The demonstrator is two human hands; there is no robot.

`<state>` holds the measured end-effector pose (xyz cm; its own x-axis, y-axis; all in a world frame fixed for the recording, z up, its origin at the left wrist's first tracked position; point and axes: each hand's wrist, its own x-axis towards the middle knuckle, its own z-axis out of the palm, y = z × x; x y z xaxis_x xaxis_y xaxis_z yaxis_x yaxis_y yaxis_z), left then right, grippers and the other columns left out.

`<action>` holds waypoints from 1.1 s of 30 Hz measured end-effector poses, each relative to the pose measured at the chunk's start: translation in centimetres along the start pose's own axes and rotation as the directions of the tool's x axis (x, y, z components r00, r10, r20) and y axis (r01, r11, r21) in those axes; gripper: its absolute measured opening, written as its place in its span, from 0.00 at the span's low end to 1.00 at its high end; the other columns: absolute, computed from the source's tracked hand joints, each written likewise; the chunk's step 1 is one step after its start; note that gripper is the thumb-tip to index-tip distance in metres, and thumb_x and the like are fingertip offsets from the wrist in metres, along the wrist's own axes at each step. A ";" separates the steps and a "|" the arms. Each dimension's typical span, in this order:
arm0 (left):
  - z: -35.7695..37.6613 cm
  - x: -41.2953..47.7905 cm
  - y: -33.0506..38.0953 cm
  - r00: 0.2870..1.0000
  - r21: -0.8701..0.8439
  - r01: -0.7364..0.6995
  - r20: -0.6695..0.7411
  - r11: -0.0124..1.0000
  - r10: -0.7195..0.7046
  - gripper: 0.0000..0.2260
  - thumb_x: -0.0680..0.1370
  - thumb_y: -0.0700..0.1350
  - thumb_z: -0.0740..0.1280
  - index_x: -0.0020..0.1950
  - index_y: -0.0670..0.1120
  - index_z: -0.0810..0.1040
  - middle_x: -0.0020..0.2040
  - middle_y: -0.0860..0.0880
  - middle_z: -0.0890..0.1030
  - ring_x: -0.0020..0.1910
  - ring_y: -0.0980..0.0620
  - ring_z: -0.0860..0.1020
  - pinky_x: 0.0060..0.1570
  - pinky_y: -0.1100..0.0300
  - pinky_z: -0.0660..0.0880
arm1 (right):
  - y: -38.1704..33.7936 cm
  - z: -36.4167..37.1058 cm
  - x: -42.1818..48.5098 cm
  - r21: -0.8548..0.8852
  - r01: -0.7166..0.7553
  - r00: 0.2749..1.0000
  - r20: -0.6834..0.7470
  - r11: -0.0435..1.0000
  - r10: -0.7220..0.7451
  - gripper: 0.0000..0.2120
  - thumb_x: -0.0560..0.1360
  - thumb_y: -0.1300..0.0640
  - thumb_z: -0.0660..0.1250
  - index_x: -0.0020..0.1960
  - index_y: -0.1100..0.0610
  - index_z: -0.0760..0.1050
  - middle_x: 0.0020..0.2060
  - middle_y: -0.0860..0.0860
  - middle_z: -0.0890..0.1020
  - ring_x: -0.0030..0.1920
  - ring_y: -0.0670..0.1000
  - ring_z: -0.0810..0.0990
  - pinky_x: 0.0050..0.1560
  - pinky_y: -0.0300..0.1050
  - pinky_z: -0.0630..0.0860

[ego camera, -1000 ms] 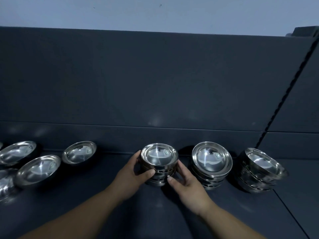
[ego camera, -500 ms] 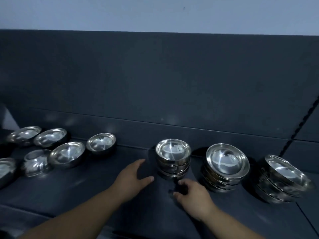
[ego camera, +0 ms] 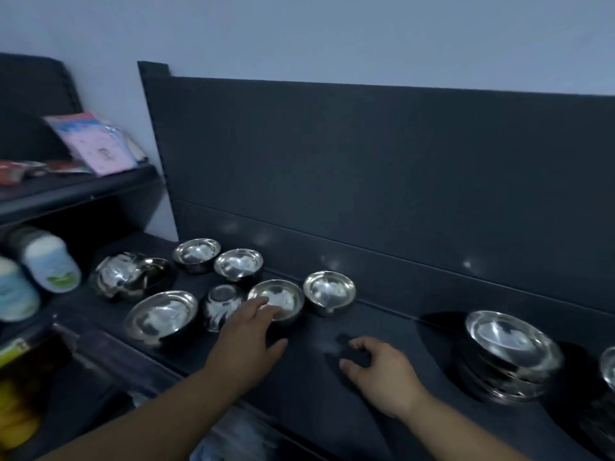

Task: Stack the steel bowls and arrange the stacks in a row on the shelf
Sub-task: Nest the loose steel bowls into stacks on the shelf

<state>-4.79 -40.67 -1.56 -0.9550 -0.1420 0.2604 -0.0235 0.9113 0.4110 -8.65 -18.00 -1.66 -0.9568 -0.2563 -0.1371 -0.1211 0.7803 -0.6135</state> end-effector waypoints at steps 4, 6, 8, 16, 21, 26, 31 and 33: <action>-3.3 1.6 -7.3 0.995 -0.019 0.060 -0.073 0.998 -0.061 0.26 0.68 0.50 0.74 0.65 0.47 0.76 0.67 0.44 0.73 0.67 0.44 0.71 0.67 0.53 0.66 | -5.6 3.6 2.8 0.064 -0.034 0.999 -0.032 0.997 0.036 0.23 0.74 0.45 0.69 0.67 0.51 0.73 0.63 0.48 0.78 0.64 0.48 0.76 0.60 0.34 0.67; -4.4 2.4 -10.3 0.995 0.012 0.072 -0.076 0.997 -0.071 0.28 0.69 0.50 0.75 0.68 0.46 0.74 0.69 0.43 0.72 0.69 0.44 0.69 0.69 0.53 0.64 | -7.6 5.2 4.1 0.116 -0.097 0.993 -0.062 0.989 0.104 0.26 0.74 0.46 0.69 0.69 0.53 0.70 0.65 0.50 0.78 0.65 0.51 0.76 0.63 0.39 0.69; -5.1 3.2 -12.6 0.998 0.061 0.064 -0.032 0.996 -0.062 0.32 0.71 0.54 0.73 0.72 0.46 0.69 0.72 0.45 0.68 0.72 0.46 0.65 0.72 0.55 0.59 | -9.2 6.6 5.2 0.203 -0.169 0.978 -0.091 0.964 0.190 0.29 0.75 0.46 0.69 0.70 0.56 0.66 0.65 0.53 0.78 0.65 0.54 0.76 0.63 0.43 0.70; -5.6 6.3 -15.9 0.956 0.234 0.010 0.284 0.972 -0.078 0.40 0.71 0.66 0.65 0.78 0.53 0.53 0.78 0.49 0.55 0.77 0.47 0.54 0.75 0.48 0.53 | -10.9 9.4 8.1 0.457 -0.408 0.865 -0.084 0.790 0.495 0.30 0.71 0.42 0.70 0.67 0.57 0.68 0.55 0.56 0.81 0.50 0.60 0.83 0.53 0.58 0.81; -5.9 6.5 -17.1 0.830 0.277 0.138 0.491 0.951 -0.264 0.48 0.65 0.73 0.65 0.77 0.57 0.49 0.79 0.50 0.49 0.76 0.41 0.50 0.70 0.38 0.58 | -10.9 10.0 8.5 0.642 -0.405 0.851 0.004 0.651 0.526 0.06 0.77 0.51 0.68 0.48 0.52 0.72 0.43 0.49 0.79 0.45 0.59 0.84 0.50 0.58 0.82; -5.8 6.6 -17.7 0.842 0.213 0.176 0.474 0.961 -0.259 0.49 0.62 0.75 0.65 0.77 0.57 0.52 0.78 0.51 0.53 0.75 0.43 0.55 0.68 0.41 0.63 | -10.5 10.8 8.8 0.755 -0.384 0.854 0.072 0.531 0.515 0.08 0.79 0.58 0.63 0.56 0.59 0.74 0.46 0.57 0.82 0.45 0.58 0.84 0.44 0.50 0.81; -5.3 7.3 -18.3 0.908 0.005 0.234 0.355 0.972 -0.221 0.41 0.71 0.66 0.67 0.77 0.48 0.58 0.75 0.46 0.61 0.74 0.46 0.62 0.71 0.52 0.62 | -9.7 10.8 8.6 0.784 -0.373 0.853 0.079 0.496 0.517 0.08 0.77 0.61 0.64 0.56 0.61 0.75 0.45 0.61 0.84 0.43 0.59 0.84 0.42 0.48 0.81; -5.5 7.3 -19.0 0.914 0.005 0.260 0.320 0.965 -0.248 0.34 0.75 0.58 0.67 0.76 0.46 0.60 0.74 0.45 0.65 0.72 0.47 0.66 0.69 0.56 0.64 | -9.4 10.5 8.4 0.791 -0.366 0.858 0.081 0.491 0.508 0.09 0.77 0.61 0.64 0.56 0.61 0.75 0.44 0.61 0.84 0.41 0.58 0.84 0.41 0.47 0.80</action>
<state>-9.69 -61.12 -2.64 -0.9620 -0.2324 -0.1436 -0.2728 0.8447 0.4605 -12.74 -33.50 -5.20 -0.8607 0.1302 -0.4922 0.4992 0.0259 -0.8661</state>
